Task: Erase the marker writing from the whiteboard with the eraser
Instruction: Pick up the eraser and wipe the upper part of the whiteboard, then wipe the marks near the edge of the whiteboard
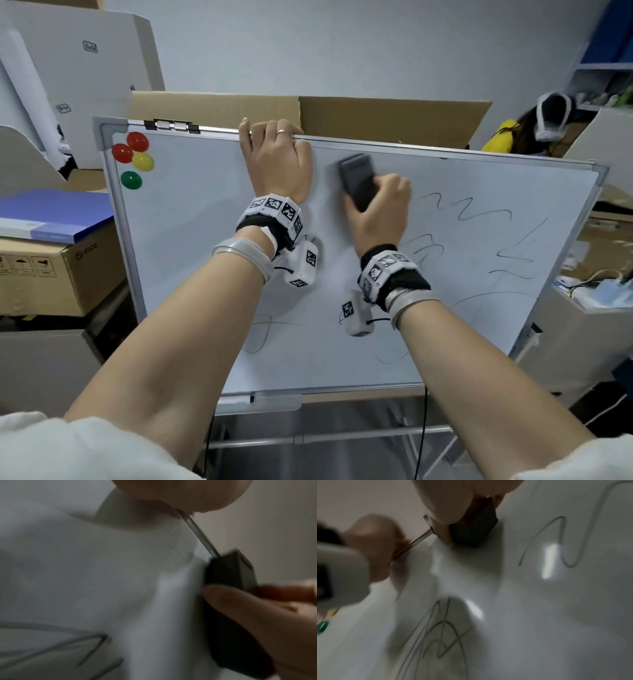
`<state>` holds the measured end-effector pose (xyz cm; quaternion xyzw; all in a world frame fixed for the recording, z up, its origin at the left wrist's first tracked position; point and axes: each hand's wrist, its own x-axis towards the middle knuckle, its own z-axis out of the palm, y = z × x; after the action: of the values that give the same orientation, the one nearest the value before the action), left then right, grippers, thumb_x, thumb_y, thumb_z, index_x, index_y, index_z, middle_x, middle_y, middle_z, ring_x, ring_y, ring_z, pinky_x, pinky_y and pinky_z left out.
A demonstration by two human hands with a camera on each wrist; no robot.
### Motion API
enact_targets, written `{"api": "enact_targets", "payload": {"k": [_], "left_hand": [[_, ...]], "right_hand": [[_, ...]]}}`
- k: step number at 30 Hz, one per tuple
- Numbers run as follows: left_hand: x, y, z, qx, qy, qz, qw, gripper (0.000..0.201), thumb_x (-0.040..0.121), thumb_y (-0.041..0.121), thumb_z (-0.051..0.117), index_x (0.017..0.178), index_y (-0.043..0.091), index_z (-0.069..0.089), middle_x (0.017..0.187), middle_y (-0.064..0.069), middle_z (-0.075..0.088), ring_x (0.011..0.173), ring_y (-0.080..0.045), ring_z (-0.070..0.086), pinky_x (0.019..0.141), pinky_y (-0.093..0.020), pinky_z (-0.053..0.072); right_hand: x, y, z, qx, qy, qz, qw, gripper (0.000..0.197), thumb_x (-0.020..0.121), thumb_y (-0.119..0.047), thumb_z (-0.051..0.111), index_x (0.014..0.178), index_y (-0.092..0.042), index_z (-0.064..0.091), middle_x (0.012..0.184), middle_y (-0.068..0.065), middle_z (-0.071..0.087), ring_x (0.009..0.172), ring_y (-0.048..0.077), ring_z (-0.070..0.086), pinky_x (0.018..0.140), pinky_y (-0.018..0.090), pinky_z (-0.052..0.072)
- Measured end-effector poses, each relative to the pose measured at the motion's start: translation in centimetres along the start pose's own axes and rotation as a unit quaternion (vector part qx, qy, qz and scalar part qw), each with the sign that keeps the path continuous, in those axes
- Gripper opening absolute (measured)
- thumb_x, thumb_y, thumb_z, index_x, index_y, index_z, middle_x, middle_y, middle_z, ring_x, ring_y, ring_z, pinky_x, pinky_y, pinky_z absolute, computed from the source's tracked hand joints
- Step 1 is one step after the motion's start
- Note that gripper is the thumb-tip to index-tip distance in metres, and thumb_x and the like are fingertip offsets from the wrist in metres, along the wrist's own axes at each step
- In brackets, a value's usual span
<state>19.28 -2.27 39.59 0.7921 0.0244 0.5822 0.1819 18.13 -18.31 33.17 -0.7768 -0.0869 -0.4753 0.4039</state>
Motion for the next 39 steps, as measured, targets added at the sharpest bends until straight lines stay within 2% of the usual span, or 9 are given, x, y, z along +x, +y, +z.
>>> {"api": "enact_targets", "payload": {"k": [2,5,11,17,23,27,32,34,39], "left_hand": [[0.1,-0.2,-0.2,-0.003,-0.01,0.006,1.0,0.036,0.088,0.024,0.036,0.096,0.019,0.07,0.097,0.002,0.069,0.11,-0.024,0.055,0.122,-0.045,0.019],[0.1,-0.9,-0.7,-0.007,-0.013,0.017,1.0,0.041,0.089,0.024,0.032,0.099,0.021,0.072,0.099,0.004,0.07,0.11,-0.022,0.055,0.121,-0.042,0.02],[-0.3,0.5,0.0,-0.007,0.032,-0.01,0.999,0.035,0.092,0.028,0.037,0.089,0.021,0.071,0.089,0.005,0.068,0.107,-0.022,0.057,0.12,-0.044,0.023],[-1.2,1.8,1.2,0.038,0.053,0.021,0.998,0.025,0.087,0.028,0.048,0.093,0.017,0.07,0.092,0.0,0.066,0.11,-0.026,0.058,0.121,-0.051,0.022],[-2.3,6.5,3.2,0.026,0.008,0.08,0.996,0.034,0.092,0.03,0.044,0.107,0.023,0.074,0.105,0.003,0.069,0.111,-0.022,0.058,0.119,-0.044,0.027],[-2.5,5.4,4.1,0.042,0.045,0.095,0.994,0.025,0.088,0.024,0.052,0.101,0.019,0.072,0.099,-0.001,0.067,0.106,-0.027,0.059,0.116,-0.046,0.032],[-2.7,8.0,5.5,0.072,0.068,0.009,0.995,0.021,0.086,0.027,0.054,0.093,0.016,0.069,0.093,-0.004,0.063,0.108,-0.03,0.058,0.12,-0.05,0.025],[-2.7,9.1,6.1,0.098,0.067,0.002,0.993,0.021,0.087,0.032,0.054,0.092,0.019,0.07,0.091,-0.005,0.062,0.106,-0.03,0.058,0.118,-0.051,0.027],[-3.6,12.8,7.5,0.103,0.016,0.05,0.993,0.032,0.093,0.036,0.043,0.102,0.028,0.073,0.101,-0.001,0.065,0.109,-0.027,0.055,0.12,-0.049,0.024]], "right_hand": [[-0.4,-1.4,0.8,-0.021,-0.059,-0.08,0.995,0.048,0.074,-0.04,0.08,0.101,-0.01,0.055,0.104,0.012,0.054,0.096,0.031,0.05,0.074,0.036,0.044],[0.8,-2.4,0.8,-0.052,-0.053,-0.119,0.99,0.047,0.074,-0.043,0.079,0.101,-0.012,0.057,0.103,0.01,0.055,0.092,0.031,0.052,0.07,0.036,0.043],[2.4,2.0,-1.3,-0.038,0.059,0.006,0.997,0.051,0.076,-0.045,0.072,0.104,-0.009,0.05,0.106,0.01,0.054,0.098,0.032,0.053,0.066,0.043,0.052],[1.8,5.0,-3.1,-0.026,0.074,0.05,0.996,0.049,0.078,-0.041,0.073,0.106,-0.006,0.05,0.107,0.008,0.053,0.101,0.029,0.05,0.071,0.044,0.051],[1.5,3.8,-2.5,0.003,-0.104,-0.035,0.994,0.053,0.074,-0.049,0.08,0.103,-0.017,0.05,0.106,-0.001,0.052,0.097,0.019,0.053,0.067,0.03,0.044],[0.9,8.1,-4.3,0.021,-0.022,0.077,0.997,0.056,0.076,-0.052,0.078,0.108,-0.018,0.047,0.11,-0.001,0.054,0.098,0.022,0.057,0.071,0.034,0.047],[2.3,12.6,-7.3,0.031,0.044,0.157,0.986,0.054,0.078,-0.056,0.073,0.107,-0.023,0.043,0.108,-0.003,0.053,0.095,0.02,0.057,0.077,0.04,0.051],[2.7,12.7,-7.6,0.044,0.03,0.143,0.988,0.054,0.077,-0.056,0.075,0.106,-0.024,0.042,0.106,-0.003,0.054,0.091,0.019,0.058,0.076,0.04,0.052],[3.4,10.5,-6.0,0.035,-0.107,0.016,0.994,0.056,0.071,-0.055,0.08,0.101,-0.023,0.045,0.103,-0.005,0.054,0.088,0.016,0.058,0.065,0.032,0.048]]}}
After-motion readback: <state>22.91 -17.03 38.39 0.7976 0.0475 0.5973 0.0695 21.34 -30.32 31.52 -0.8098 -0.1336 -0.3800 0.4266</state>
